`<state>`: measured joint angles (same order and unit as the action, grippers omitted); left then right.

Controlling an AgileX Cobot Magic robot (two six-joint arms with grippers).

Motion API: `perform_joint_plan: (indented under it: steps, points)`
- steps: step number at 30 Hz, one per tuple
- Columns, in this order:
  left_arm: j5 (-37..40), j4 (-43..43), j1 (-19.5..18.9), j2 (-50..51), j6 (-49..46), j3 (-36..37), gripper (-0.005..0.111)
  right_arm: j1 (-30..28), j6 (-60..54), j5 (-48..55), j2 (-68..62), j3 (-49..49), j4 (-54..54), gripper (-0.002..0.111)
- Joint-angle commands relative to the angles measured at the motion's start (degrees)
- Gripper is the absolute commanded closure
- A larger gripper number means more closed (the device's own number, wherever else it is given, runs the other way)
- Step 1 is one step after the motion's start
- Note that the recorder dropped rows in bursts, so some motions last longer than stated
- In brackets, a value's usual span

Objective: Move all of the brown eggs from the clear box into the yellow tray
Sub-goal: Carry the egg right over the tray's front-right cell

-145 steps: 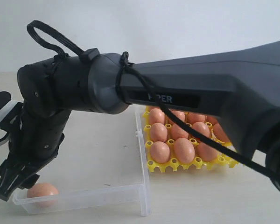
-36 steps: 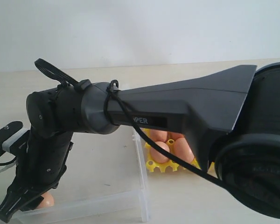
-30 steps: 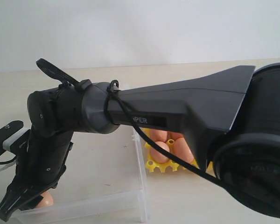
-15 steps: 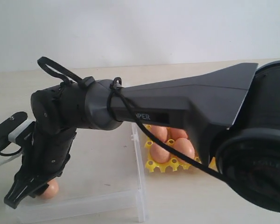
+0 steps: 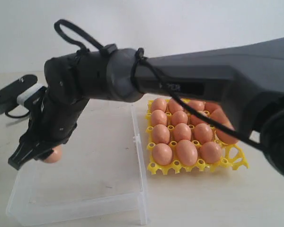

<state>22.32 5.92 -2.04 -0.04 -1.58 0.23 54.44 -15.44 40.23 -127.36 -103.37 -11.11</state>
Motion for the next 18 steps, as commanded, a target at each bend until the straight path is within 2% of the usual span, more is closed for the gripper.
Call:
perform_joint_plan:
  steps: [1, 8, 18]
  points:
    - [-0.5, -0.1, 0.3, 0.0, 0.4, -0.2, 0.107, -1.9, 0.7, -2.6, 4.2, 0.1, 0.2, 0.108]
    - [-0.5, -0.1, 0.3, 0.0, 0.4, -0.2, 0.107, -4.6, 2.0, -7.7, 9.2, 0.1, 0.0, 0.108]
    - [-0.5, -0.1, 0.3, 0.0, 0.4, -0.2, 0.107, -8.6, 2.1, -16.9, 12.2, 0.1, -7.1, 0.108]
